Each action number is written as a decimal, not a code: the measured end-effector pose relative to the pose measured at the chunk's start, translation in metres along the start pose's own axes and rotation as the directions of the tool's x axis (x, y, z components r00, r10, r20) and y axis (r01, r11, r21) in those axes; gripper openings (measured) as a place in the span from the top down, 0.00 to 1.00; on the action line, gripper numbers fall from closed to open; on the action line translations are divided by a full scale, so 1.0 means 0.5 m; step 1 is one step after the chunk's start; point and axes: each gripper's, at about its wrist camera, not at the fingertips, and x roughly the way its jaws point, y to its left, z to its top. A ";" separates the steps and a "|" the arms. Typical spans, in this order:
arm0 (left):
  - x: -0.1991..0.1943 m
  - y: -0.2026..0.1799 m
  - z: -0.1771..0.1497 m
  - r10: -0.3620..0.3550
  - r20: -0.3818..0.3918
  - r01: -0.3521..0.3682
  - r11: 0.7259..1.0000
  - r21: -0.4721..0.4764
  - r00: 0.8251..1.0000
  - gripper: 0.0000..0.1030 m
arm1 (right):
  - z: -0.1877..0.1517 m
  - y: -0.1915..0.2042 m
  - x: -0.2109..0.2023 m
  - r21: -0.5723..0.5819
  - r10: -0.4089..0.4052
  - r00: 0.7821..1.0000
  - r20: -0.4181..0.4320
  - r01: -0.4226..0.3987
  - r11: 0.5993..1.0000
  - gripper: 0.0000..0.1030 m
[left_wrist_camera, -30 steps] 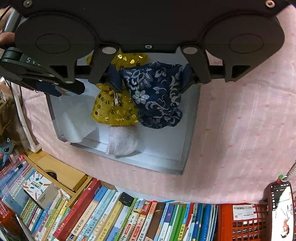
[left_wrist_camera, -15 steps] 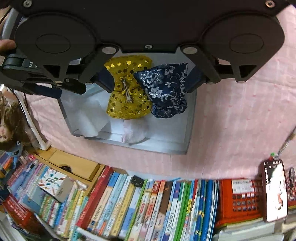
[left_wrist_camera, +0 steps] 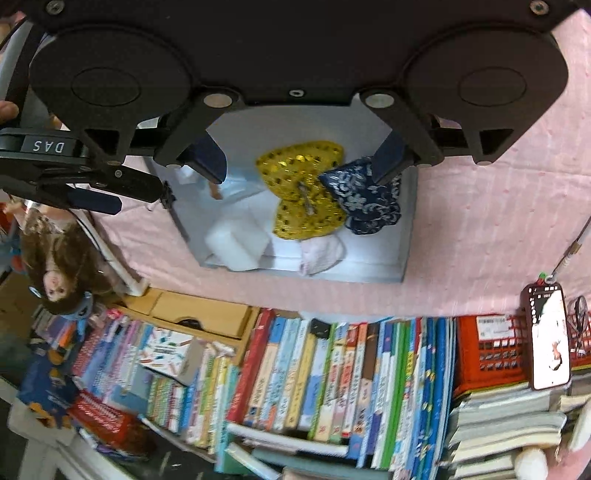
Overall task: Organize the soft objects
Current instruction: 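Withdraw both tools from the tray toward the remaining table items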
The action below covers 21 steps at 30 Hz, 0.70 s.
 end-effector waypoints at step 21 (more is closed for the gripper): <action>-0.139 -0.088 -0.179 -0.071 0.100 0.054 0.985 0.162 0.992 0.14 | -0.092 -0.080 -0.147 0.026 -0.030 0.997 0.064 0.029 0.999 0.03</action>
